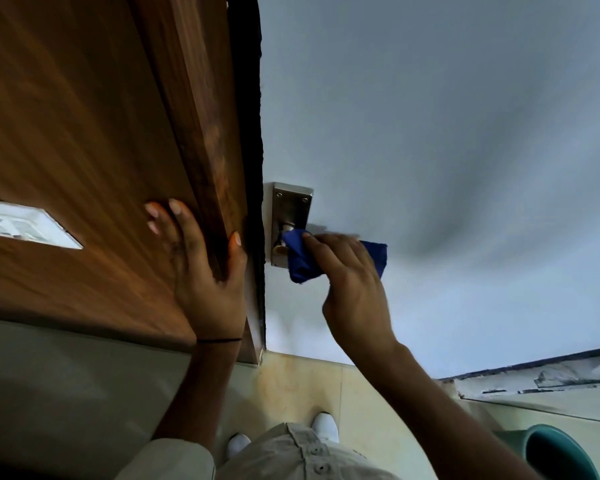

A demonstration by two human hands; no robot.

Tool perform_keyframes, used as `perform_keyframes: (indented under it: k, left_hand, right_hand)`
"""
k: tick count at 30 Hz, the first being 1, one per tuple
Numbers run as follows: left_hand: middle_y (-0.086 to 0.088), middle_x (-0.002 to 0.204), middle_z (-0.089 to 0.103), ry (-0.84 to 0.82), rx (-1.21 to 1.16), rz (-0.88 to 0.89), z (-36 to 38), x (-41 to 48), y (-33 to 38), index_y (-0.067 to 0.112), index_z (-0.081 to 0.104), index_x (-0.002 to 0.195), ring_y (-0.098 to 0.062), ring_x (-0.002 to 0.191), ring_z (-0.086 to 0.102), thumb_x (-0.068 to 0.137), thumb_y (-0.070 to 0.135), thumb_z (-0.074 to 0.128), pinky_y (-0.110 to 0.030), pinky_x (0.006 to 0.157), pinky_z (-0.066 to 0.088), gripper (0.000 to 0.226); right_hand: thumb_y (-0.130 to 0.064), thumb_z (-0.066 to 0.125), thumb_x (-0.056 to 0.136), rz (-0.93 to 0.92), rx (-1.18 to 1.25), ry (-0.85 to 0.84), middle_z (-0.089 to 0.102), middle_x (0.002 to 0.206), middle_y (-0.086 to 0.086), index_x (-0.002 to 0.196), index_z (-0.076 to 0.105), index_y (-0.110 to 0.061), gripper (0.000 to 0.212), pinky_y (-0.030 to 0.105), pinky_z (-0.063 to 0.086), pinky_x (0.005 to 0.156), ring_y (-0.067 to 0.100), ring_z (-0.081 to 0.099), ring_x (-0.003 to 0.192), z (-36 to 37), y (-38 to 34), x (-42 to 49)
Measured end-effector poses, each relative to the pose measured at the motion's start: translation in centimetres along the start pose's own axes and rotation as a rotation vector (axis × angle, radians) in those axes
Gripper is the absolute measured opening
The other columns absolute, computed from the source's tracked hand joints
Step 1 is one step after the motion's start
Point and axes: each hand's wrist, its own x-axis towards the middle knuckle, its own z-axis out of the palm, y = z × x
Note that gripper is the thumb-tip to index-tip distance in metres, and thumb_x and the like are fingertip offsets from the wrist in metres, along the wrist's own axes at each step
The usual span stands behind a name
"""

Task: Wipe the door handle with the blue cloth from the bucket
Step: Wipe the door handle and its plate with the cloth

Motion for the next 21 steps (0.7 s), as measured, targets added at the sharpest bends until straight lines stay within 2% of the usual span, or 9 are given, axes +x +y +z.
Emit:
perform_keyframes:
  k: [2, 5, 8, 10, 12, 15, 18, 21]
  left_hand:
    - [-0.032, 0.157, 0.017, -0.004, 0.002, 0.002, 0.0, 0.1, -0.1, -0.004, 0.023, 0.149, -0.042, 0.149, 0.016, 0.097, 0.027, 0.061, -0.052, 0.118, 0.030, 0.072]
    - [-0.033, 0.156, 0.016, -0.007, -0.003, 0.009, 0.1, 0.1, -0.1, -0.005, 0.022, 0.149, -0.042, 0.148, 0.015, 0.096, 0.027, 0.061, -0.045, 0.123, 0.024, 0.072]
    - [-0.034, 0.156, 0.016, -0.004, -0.002, 0.013, 0.1, 0.0, -0.1, -0.005, 0.022, 0.149, -0.042, 0.148, 0.015, 0.097, 0.026, 0.060, -0.045, 0.123, 0.025, 0.071]
    - [-0.035, 0.156, 0.016, -0.003, -0.006, 0.017, 0.1, 0.1, -0.1, -0.006, 0.022, 0.149, -0.044, 0.148, 0.015, 0.097, 0.025, 0.060, -0.046, 0.124, 0.021, 0.071]
    - [-0.037, 0.155, 0.015, -0.002, -0.007, 0.025, 0.3, 0.1, 0.1, -0.008, 0.021, 0.148, -0.046, 0.147, 0.014, 0.098, 0.023, 0.059, -0.040, 0.125, 0.014, 0.070]
    - [-0.038, 0.154, 0.014, -0.009, -0.007, 0.011, 0.3, 0.2, 0.4, -0.010, 0.020, 0.147, -0.047, 0.147, 0.013, 0.098, 0.024, 0.058, -0.034, 0.125, 0.007, 0.070]
    - [-0.037, 0.155, 0.012, -0.027, -0.006, 0.010, 0.2, 0.2, 0.3, -0.009, 0.018, 0.148, -0.047, 0.147, 0.010, 0.099, 0.026, 0.056, -0.039, 0.125, 0.008, 0.071]
    - [-0.037, 0.155, 0.011, -0.043, -0.016, 0.012, 0.1, 0.2, 0.1, -0.008, 0.017, 0.149, -0.047, 0.148, 0.009, 0.100, 0.026, 0.055, -0.044, 0.125, 0.011, 0.071]
  right_hand:
    - [0.015, 0.051, 0.074, -0.020, -0.016, -0.013, 0.063, 0.129, 0.007, 0.135, 0.058, -0.012, 0.068, 0.043, 0.048, 0.100, 0.030, 0.054, 0.123, 0.3, -0.1, 0.2]
    - [0.016, 0.047, 0.076, -0.048, -0.023, -0.003, 0.060, 0.135, 0.005, 0.138, 0.056, -0.014, 0.069, 0.039, 0.049, 0.100, 0.026, 0.052, 0.126, -1.0, 2.0, -1.2]
    - [0.024, 0.049, 0.072, 0.045, -0.008, 0.016, 0.058, 0.137, 0.001, 0.139, 0.055, -0.017, 0.079, 0.032, 0.052, 0.095, 0.022, 0.055, 0.125, -2.4, 3.9, -2.8]
    - [0.026, 0.049, 0.069, 0.083, -0.012, 0.022, 0.060, 0.136, 0.000, 0.138, 0.056, -0.018, 0.082, 0.026, 0.049, 0.095, 0.023, 0.056, 0.122, -2.2, 3.8, -2.6]
    - [0.023, 0.048, 0.068, 0.053, -0.024, 0.018, 0.062, 0.133, 0.002, 0.137, 0.057, -0.016, 0.079, 0.028, 0.046, 0.095, 0.026, 0.057, 0.120, -1.3, 2.4, -1.3]
    - [0.020, 0.048, 0.068, -0.035, -0.045, -0.024, 0.063, 0.130, 0.005, 0.138, 0.056, -0.014, 0.078, 0.038, 0.049, 0.096, 0.030, 0.056, 0.118, 0.2, 0.3, 0.5]
    - [0.022, 0.048, 0.068, -0.058, -0.040, -0.018, 0.062, 0.132, 0.004, 0.139, 0.055, -0.014, 0.080, 0.035, 0.047, 0.099, 0.027, 0.055, 0.119, -0.2, 1.3, -0.1]
    - [0.025, 0.044, 0.071, 0.018, 0.042, 0.051, 0.062, 0.132, 0.002, 0.137, 0.057, -0.016, 0.079, 0.031, 0.047, 0.101, 0.022, 0.057, 0.120, -1.6, 3.9, -2.3]
